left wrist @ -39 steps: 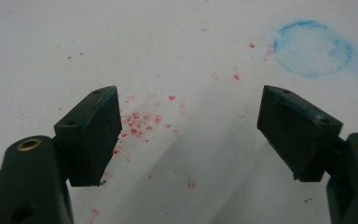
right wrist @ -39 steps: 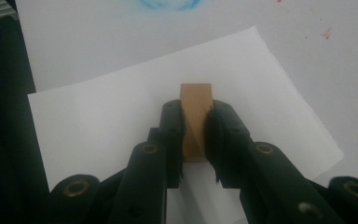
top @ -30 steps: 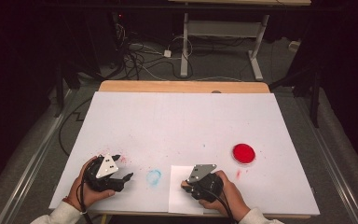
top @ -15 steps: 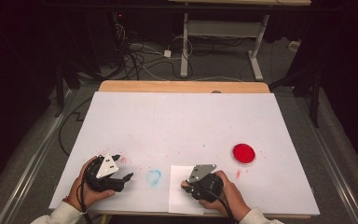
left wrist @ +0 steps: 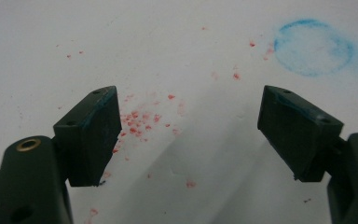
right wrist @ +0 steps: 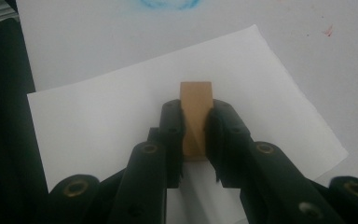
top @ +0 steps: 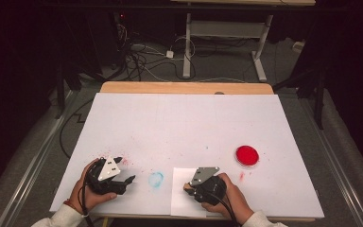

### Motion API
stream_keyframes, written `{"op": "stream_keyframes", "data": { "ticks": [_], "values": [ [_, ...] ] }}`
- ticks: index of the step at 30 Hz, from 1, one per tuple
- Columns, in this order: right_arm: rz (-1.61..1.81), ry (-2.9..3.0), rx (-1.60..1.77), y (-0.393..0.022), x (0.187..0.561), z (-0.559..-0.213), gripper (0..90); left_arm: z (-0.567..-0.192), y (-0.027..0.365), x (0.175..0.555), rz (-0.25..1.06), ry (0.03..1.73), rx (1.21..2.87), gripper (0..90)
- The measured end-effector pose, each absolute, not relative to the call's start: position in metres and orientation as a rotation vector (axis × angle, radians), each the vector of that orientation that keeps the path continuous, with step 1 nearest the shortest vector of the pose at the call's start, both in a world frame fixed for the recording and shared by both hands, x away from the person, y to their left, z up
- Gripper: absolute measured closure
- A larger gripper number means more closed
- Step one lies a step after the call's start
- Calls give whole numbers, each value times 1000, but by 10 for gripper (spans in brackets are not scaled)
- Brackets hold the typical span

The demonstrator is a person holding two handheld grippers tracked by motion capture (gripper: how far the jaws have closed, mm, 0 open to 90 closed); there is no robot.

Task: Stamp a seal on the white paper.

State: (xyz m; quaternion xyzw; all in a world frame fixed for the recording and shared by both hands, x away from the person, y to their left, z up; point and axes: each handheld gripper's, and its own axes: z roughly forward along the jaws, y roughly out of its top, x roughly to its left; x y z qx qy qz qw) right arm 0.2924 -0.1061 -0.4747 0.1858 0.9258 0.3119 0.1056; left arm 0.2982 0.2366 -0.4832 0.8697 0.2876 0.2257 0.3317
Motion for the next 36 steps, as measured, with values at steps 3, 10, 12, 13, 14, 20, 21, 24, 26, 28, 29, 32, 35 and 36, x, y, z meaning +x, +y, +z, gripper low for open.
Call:
{"op": "stream_keyframes", "data": {
  "ticks": [3, 10, 12, 13, 14, 20, 21, 24, 26, 28, 29, 32, 35, 36],
  "values": [
    [920, 2729, 549, -106, 293, -475, 758, -483, 237, 299, 588, 752, 2273, 207],
    [922, 2732, 572, -106, 293, -473, 758, -483, 237, 298, 590, 749, 2270, 207],
    [923, 2726, 575, -108, 294, -471, 758, -483, 237, 299, 590, 752, 2268, 208],
    [935, 2712, 585, -110, 294, -469, 758, -483, 238, 299, 589, 753, 2268, 207],
    [946, 2697, 591, -111, 294, -466, 758, -483, 238, 299, 587, 753, 2266, 208],
    [994, 2654, 584, -116, 293, -451, 758, -483, 238, 299, 586, 751, 2268, 207],
    [991, 2650, 588, -117, 293, -450, 758, -483, 238, 299, 587, 752, 2267, 207],
    [986, 2641, 595, -121, 294, -448, 758, -483, 238, 299, 587, 752, 2267, 207],
    [987, 2631, 593, -123, 295, -446, 757, -483, 238, 299, 585, 753, 2267, 207],
    [986, 2624, 592, -124, 296, -445, 757, -484, 240, 299, 582, 759, 2263, 207],
    [986, 2623, 589, -124, 297, -444, 757, -484, 240, 300, 581, 762, 2262, 207],
    [987, 2616, 594, -126, 299, -442, 757, -485, 241, 300, 576, 769, 2258, 207],
    [997, 2609, 597, -128, 300, -441, 757, -486, 241, 301, 569, 770, 2261, 207],
    [996, 2608, 593, -128, 301, -440, 757, -486, 241, 301, 570, 770, 2262, 207]
  ]
}}
